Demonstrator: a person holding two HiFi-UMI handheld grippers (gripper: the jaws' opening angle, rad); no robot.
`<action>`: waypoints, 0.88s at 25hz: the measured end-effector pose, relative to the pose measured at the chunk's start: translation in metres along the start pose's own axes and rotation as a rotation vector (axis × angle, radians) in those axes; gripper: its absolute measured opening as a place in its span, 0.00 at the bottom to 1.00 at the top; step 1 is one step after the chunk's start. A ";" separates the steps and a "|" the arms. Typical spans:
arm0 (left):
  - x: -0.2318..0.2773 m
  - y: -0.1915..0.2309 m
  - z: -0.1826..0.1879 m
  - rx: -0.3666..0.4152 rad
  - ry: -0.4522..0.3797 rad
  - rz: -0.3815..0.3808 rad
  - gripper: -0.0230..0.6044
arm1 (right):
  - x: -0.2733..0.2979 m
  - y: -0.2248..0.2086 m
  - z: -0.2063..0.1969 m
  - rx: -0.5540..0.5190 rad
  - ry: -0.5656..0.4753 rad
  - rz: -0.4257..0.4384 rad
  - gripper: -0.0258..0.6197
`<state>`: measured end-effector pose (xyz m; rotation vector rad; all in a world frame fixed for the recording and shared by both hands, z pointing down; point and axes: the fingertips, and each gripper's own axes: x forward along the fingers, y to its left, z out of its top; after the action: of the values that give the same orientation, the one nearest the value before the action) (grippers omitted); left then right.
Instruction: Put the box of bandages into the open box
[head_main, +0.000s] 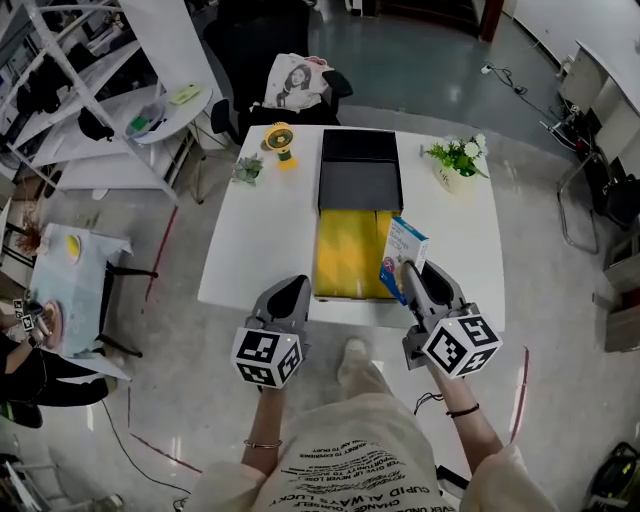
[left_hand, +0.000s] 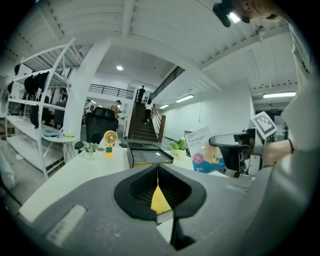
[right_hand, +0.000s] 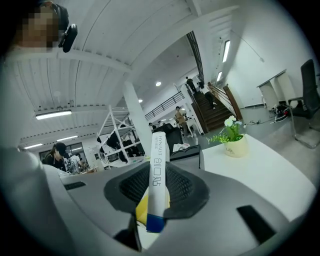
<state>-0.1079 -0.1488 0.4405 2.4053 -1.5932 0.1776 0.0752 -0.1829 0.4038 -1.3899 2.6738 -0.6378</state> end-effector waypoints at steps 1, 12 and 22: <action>0.007 0.004 -0.002 -0.009 0.012 0.004 0.07 | 0.009 -0.004 -0.002 0.011 0.014 0.007 0.18; 0.070 0.044 -0.017 -0.068 0.102 0.041 0.07 | 0.089 -0.030 -0.032 0.178 0.196 0.104 0.18; 0.088 0.058 -0.032 -0.131 0.139 0.055 0.07 | 0.125 -0.016 -0.072 0.382 0.399 0.194 0.18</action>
<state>-0.1251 -0.2401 0.5001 2.2023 -1.5591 0.2374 -0.0038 -0.2668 0.4929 -0.9720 2.7052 -1.4392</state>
